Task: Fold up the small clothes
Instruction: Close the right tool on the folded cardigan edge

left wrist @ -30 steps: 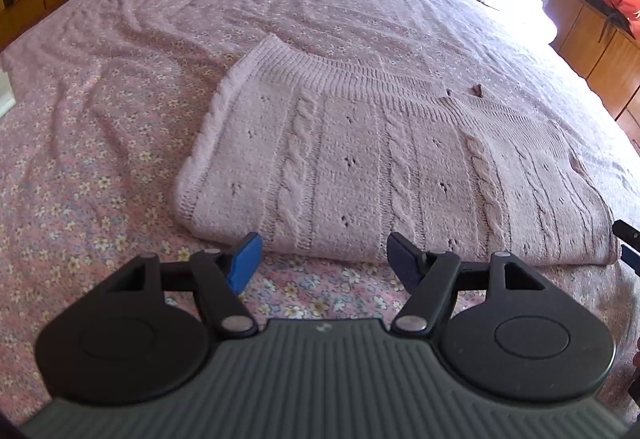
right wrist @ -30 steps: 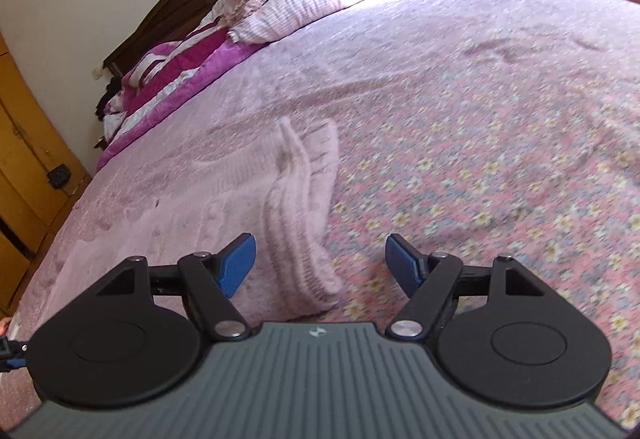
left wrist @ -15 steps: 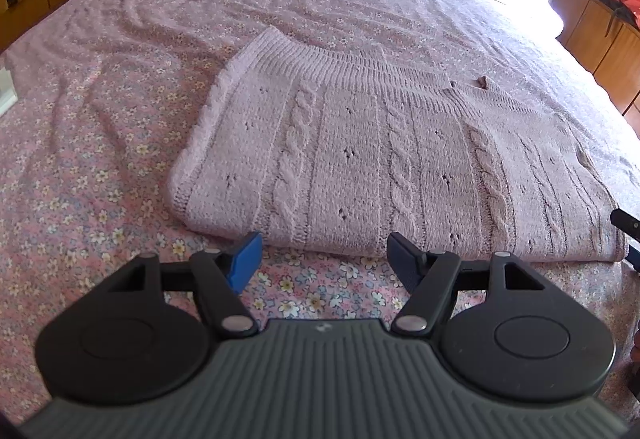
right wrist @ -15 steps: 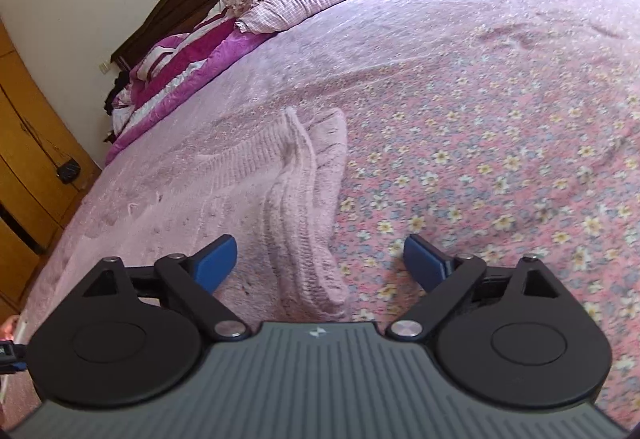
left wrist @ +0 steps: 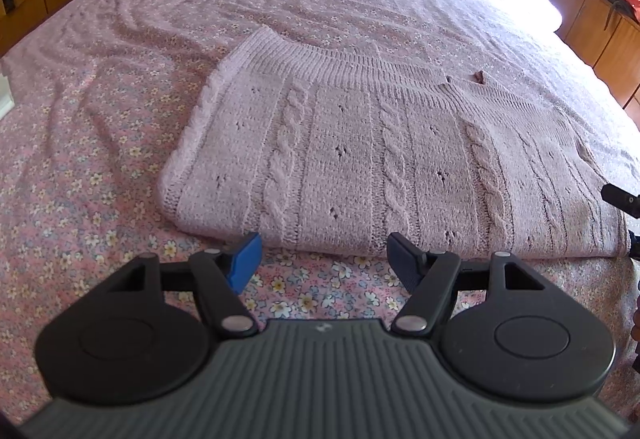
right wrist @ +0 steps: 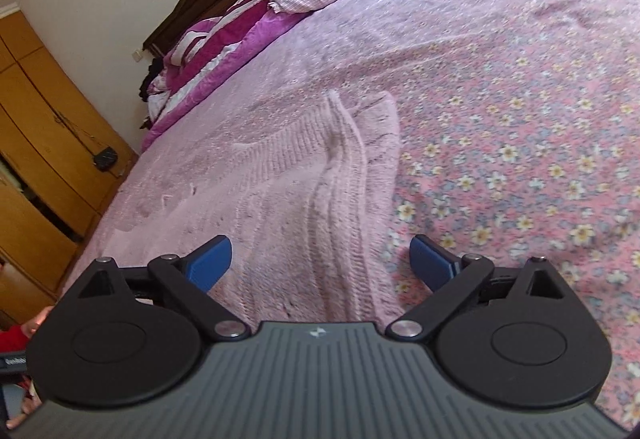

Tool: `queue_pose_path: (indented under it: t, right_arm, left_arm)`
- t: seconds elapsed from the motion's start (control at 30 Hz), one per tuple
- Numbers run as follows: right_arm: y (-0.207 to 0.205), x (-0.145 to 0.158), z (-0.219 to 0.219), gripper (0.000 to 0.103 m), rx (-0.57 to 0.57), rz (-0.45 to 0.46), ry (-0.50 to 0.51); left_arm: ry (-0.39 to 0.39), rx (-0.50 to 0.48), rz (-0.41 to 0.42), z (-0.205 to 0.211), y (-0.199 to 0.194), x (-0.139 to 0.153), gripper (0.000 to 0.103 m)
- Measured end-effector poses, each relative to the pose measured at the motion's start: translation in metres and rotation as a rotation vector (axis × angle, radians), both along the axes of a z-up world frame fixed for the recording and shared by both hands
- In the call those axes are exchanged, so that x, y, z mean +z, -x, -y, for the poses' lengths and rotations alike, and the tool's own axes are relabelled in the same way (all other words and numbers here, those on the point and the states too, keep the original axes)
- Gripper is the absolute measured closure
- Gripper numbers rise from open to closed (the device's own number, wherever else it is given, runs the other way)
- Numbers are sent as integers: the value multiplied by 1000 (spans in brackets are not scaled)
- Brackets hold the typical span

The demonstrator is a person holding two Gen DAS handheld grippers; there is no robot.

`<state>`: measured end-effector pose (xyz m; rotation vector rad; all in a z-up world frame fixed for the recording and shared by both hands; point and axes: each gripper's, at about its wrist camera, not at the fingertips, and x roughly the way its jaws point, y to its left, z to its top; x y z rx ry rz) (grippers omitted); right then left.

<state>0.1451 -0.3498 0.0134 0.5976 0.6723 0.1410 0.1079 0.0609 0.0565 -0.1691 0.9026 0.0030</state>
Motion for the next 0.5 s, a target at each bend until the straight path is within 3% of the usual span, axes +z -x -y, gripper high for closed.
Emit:
queue_pose_path:
  t: [0.17,0.5]
  right_arm:
    - [-11,-2,-4,4,31,-2,-78]
    - [-17,-6,-12,5,3,31,-115]
  left_arm:
    - [-1,5,-5,-4,1,-2,33]
    - [8,18,-24,-14,-2,-4,33]
